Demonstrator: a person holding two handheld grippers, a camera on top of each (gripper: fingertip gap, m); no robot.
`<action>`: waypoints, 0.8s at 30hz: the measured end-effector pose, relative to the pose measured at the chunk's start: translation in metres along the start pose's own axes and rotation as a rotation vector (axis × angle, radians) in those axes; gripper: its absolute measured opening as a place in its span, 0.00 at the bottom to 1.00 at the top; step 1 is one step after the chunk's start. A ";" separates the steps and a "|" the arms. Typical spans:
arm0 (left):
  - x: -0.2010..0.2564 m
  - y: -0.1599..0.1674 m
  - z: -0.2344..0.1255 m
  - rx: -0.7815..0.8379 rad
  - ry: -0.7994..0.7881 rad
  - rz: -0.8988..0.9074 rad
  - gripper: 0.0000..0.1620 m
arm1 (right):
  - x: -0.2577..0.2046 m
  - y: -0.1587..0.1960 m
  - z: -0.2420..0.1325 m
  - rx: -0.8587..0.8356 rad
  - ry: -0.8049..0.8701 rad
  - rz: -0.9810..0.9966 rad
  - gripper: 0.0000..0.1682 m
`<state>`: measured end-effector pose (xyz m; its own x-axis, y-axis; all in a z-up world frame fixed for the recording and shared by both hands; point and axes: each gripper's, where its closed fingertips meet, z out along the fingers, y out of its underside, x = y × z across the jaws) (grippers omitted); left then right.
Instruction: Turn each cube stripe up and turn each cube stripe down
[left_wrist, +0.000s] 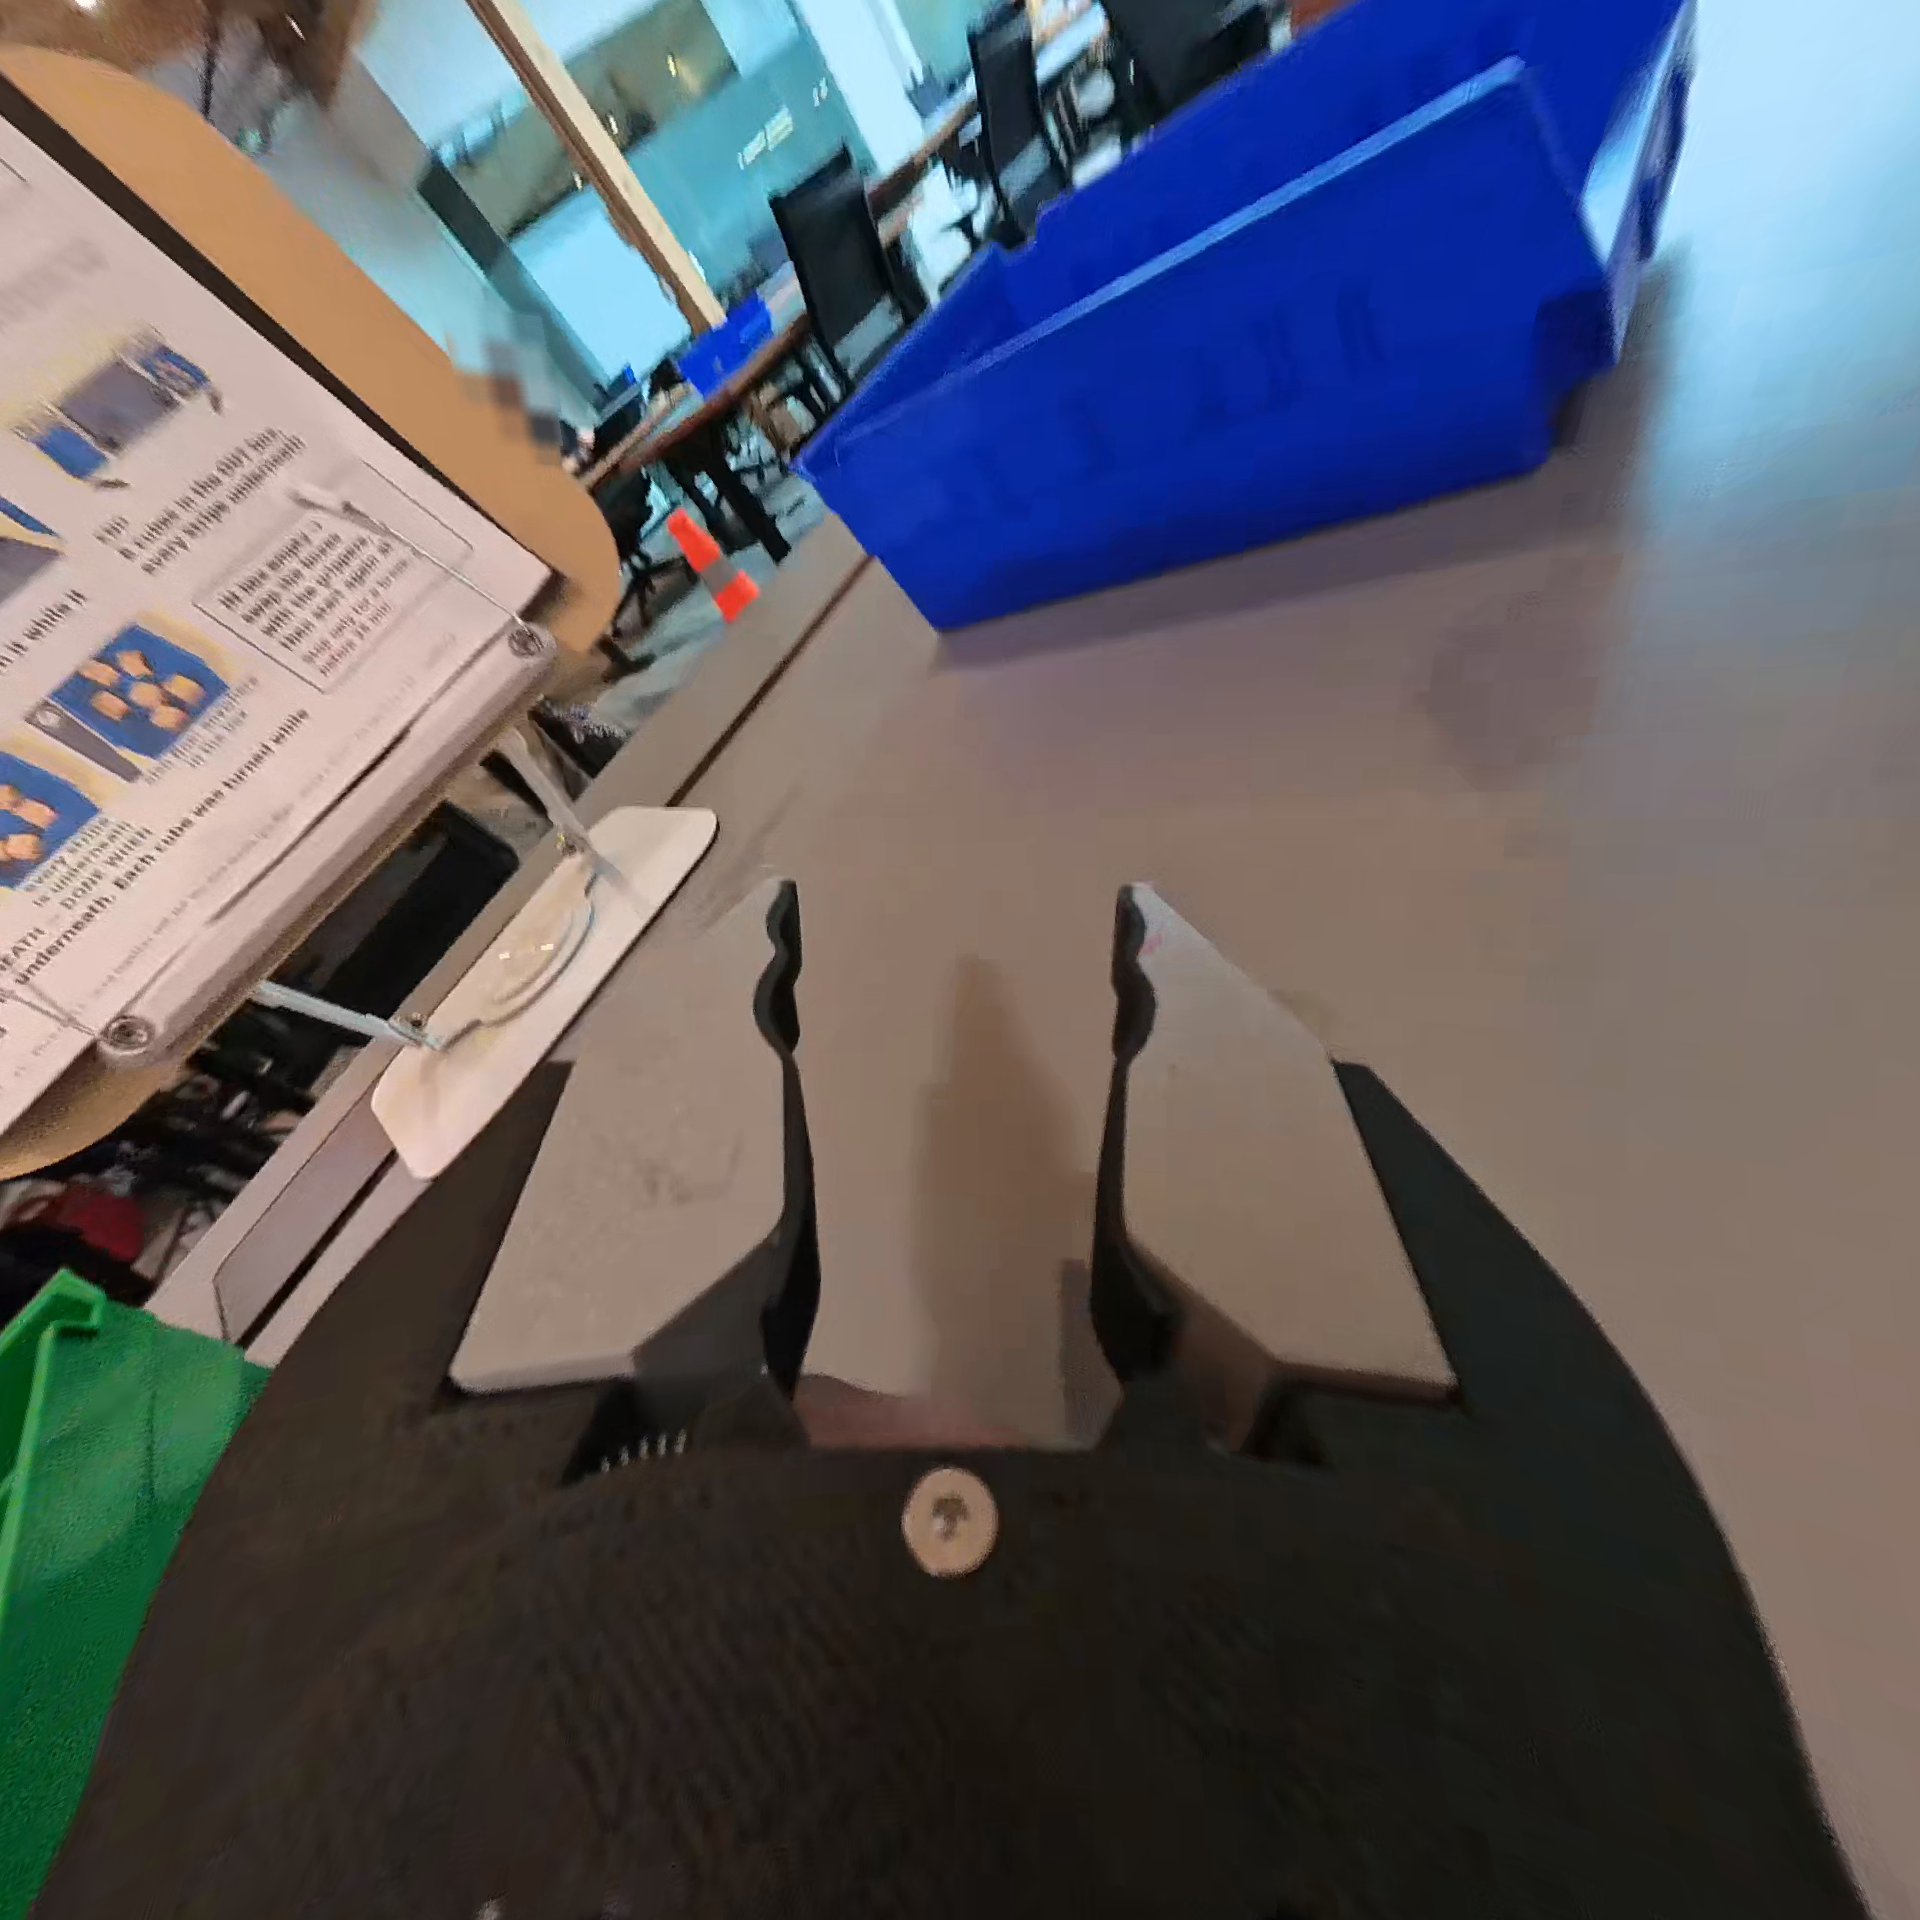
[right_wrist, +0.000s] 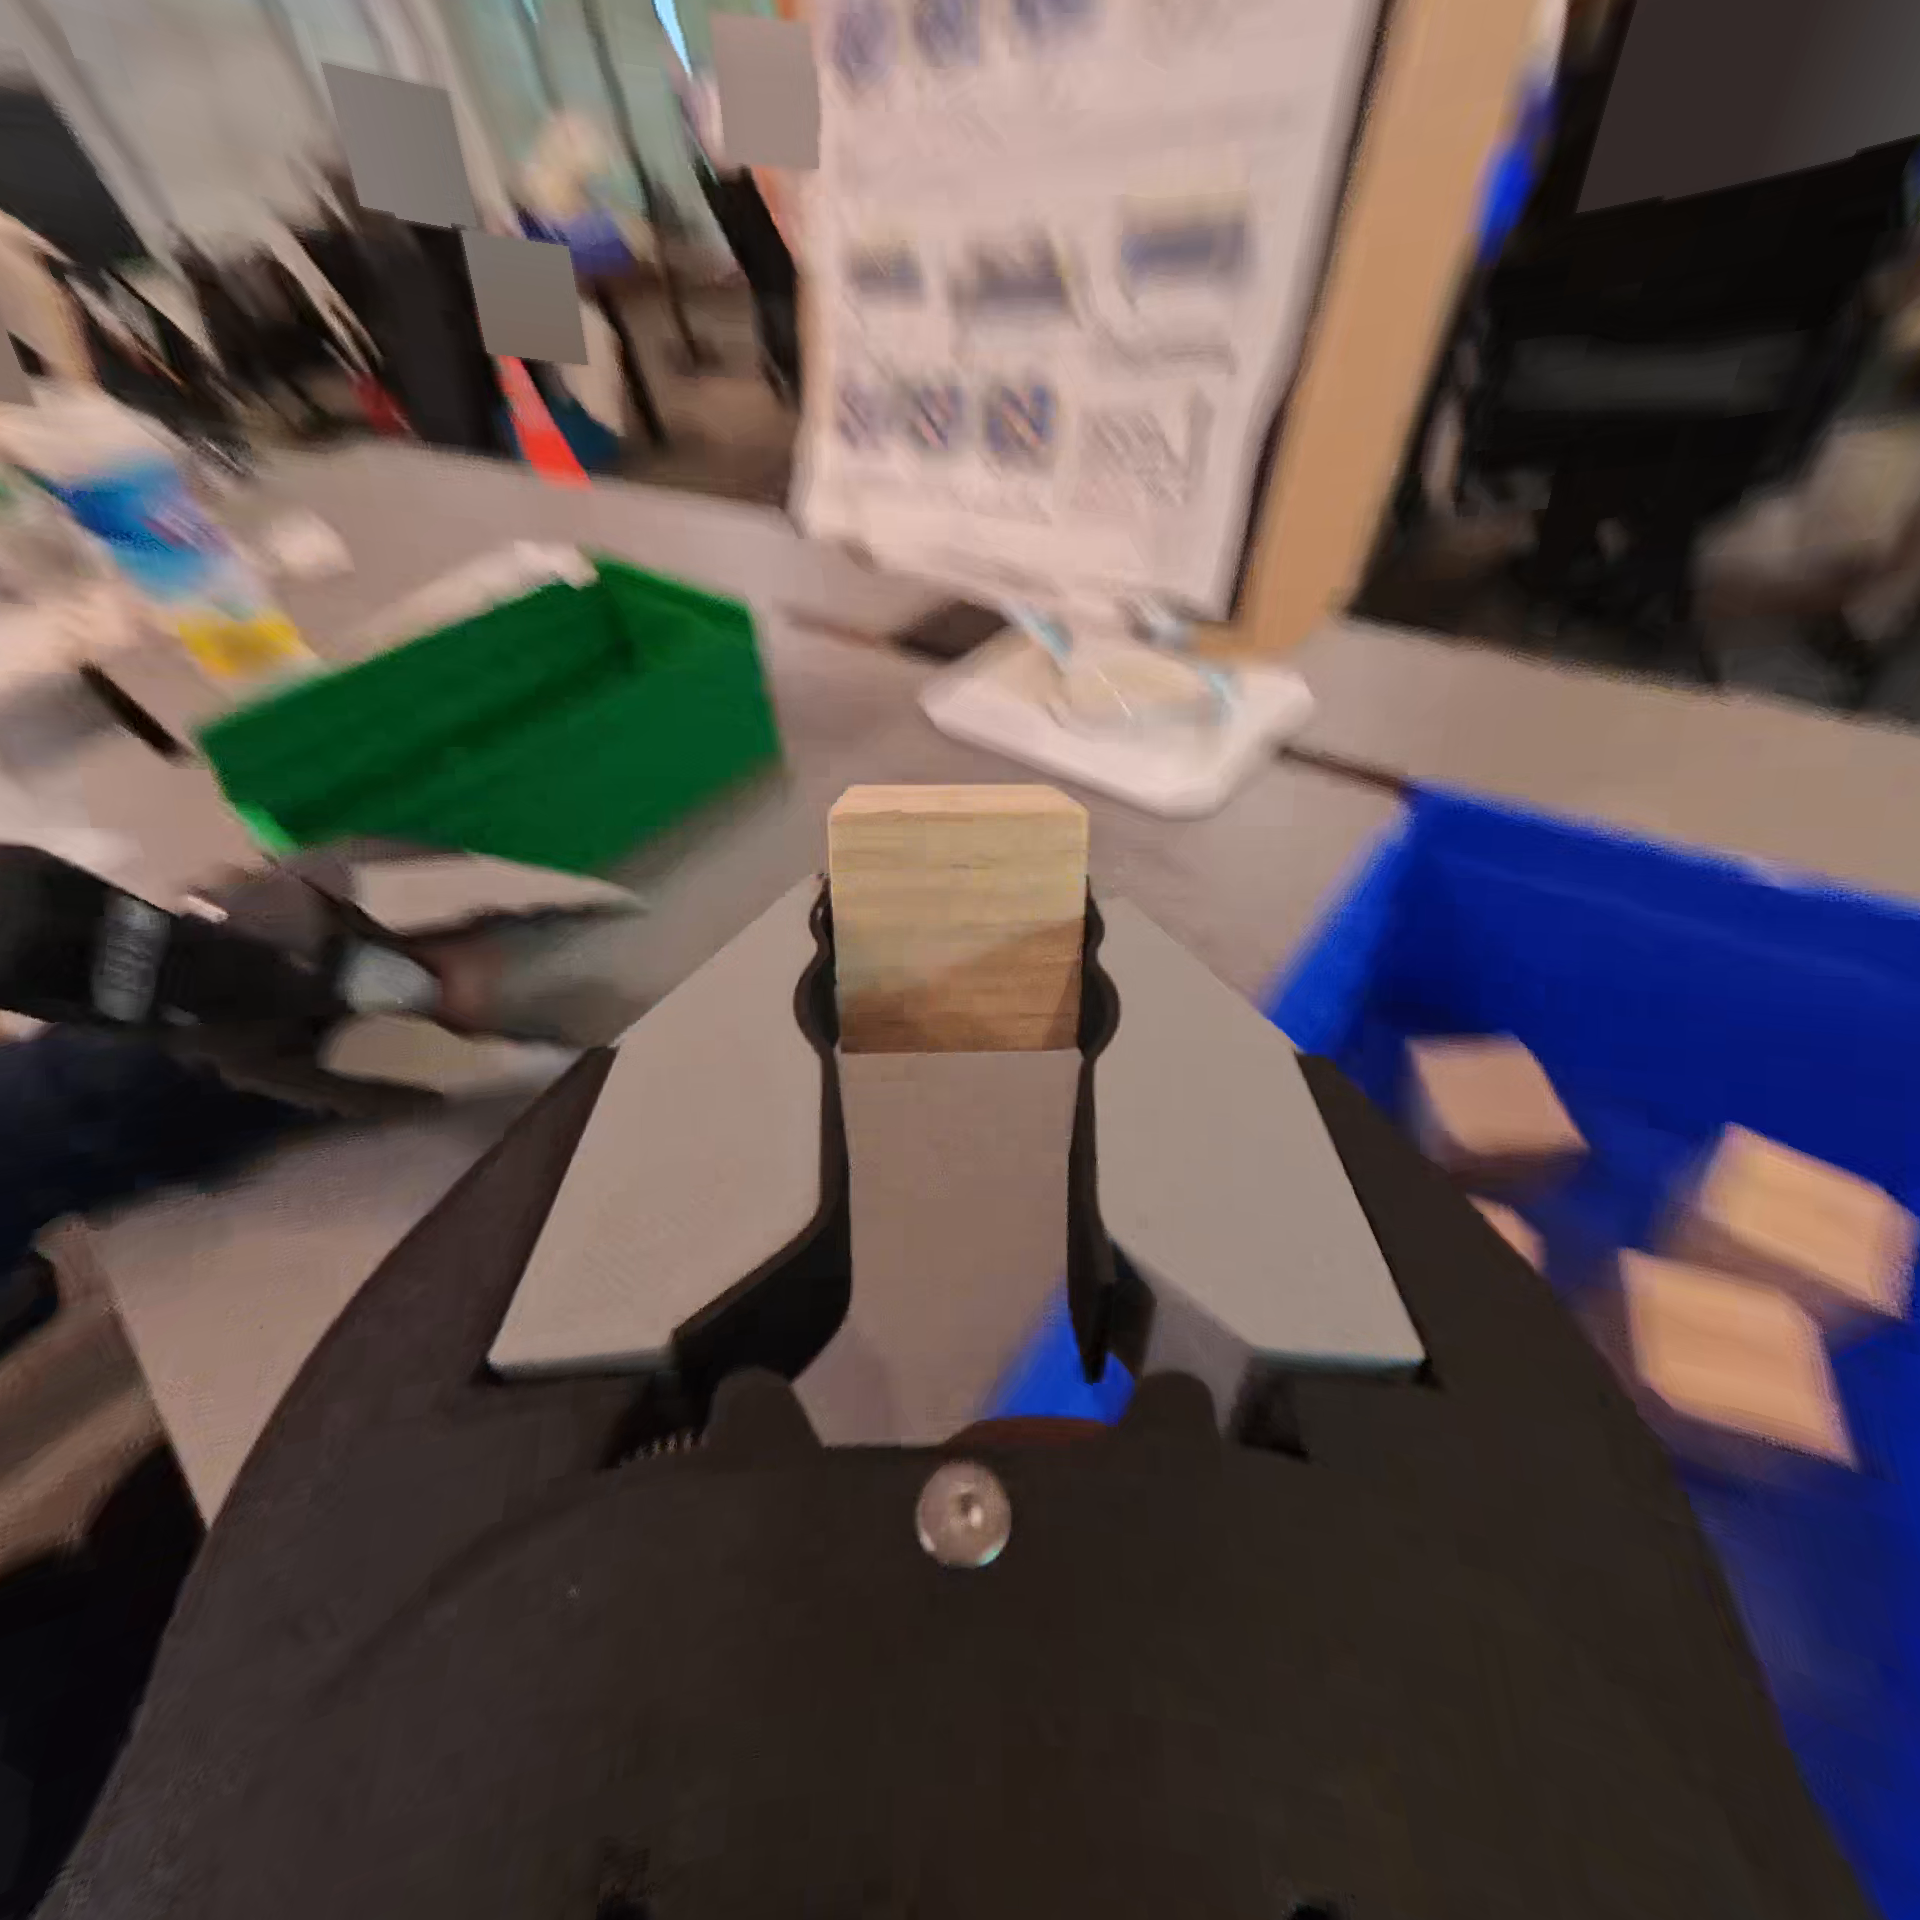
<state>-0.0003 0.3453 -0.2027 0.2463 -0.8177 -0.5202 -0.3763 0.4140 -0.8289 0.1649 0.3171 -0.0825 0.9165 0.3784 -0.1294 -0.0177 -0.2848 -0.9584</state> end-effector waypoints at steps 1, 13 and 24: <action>0.002 0.005 0.003 -0.028 0.002 0.014 0.36 | 0.032 0.016 -0.007 -0.107 0.087 0.002 0.25; 0.000 0.025 0.009 -0.122 -0.020 0.042 0.32 | 0.176 0.175 -0.055 -0.905 0.490 0.045 0.26; -0.003 0.027 0.009 -0.133 -0.021 0.001 0.31 | 0.168 0.134 -0.058 -0.795 0.534 0.026 0.32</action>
<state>-0.0034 0.3629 -0.2251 0.2640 -0.8081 -0.5265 -0.4917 0.3569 -0.7943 0.3399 0.2917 -0.2176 0.9844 -0.0320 0.1728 0.0555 -0.8765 -0.4782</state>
